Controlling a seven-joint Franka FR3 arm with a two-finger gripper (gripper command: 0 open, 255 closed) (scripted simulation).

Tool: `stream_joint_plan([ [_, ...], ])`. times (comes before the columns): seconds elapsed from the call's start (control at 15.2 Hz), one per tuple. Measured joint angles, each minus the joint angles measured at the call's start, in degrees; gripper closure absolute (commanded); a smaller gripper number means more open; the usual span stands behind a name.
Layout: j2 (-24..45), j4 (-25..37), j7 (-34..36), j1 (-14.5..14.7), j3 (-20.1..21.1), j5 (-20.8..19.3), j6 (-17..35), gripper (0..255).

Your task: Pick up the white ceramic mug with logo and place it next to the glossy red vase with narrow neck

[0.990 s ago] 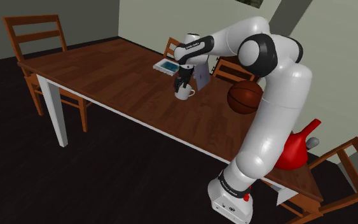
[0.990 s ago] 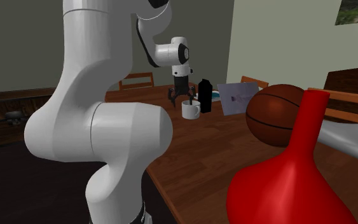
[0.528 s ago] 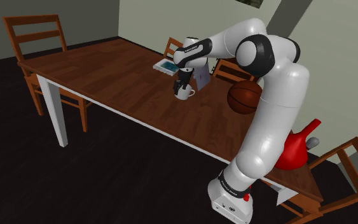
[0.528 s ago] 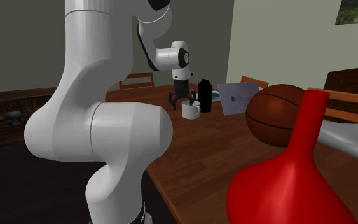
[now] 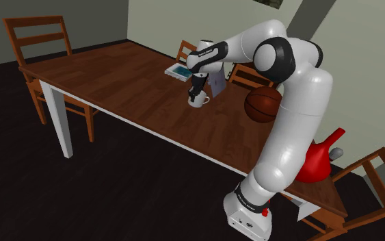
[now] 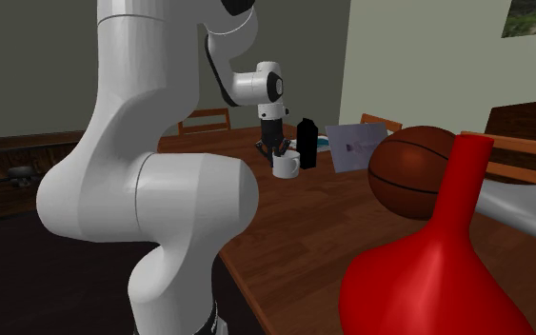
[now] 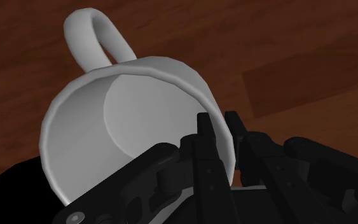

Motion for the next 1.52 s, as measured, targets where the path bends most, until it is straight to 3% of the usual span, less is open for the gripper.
stream_joint_plan([
  [0.53,-0.86,0.49,0.16,0.12,-0.1,-0.29,-1.31,255],
  [1.52,-5.59,6.24,0.46,0.49,-0.62,-1.81,-11.57,255],
])
